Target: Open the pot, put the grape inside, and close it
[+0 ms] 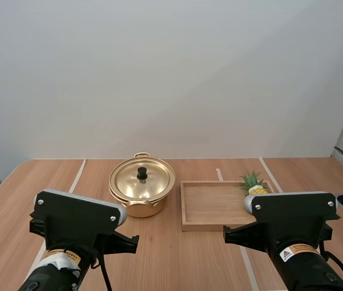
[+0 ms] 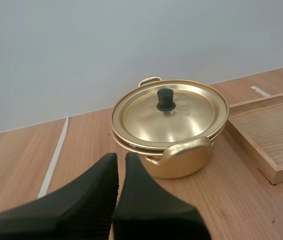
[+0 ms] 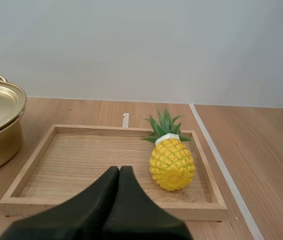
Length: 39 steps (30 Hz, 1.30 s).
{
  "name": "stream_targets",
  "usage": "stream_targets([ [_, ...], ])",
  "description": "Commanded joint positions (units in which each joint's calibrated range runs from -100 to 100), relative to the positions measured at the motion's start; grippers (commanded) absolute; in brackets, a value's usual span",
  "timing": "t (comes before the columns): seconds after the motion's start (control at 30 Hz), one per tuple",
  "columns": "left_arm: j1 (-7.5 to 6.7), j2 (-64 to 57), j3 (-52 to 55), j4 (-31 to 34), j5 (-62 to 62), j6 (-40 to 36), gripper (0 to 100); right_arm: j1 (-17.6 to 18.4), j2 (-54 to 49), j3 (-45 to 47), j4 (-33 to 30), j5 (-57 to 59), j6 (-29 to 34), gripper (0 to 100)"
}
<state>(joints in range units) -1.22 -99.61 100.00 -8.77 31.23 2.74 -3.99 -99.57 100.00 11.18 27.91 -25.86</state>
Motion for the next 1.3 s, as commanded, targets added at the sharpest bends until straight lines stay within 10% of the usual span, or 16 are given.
stream_targets([
  [0.0, 0.02, -0.39, 0.0, 0.4, -0.54, 0.08, 12, 0.13, -0.43, 0.0, 0.07, -0.84, -0.64, 0],
  [1.27, 0.09, -0.39, 0.0, 0.4, -0.01, 0.16, 12, 0.12, -0.43, 0.0, 0.07, 3.85, -0.64, 0],
])
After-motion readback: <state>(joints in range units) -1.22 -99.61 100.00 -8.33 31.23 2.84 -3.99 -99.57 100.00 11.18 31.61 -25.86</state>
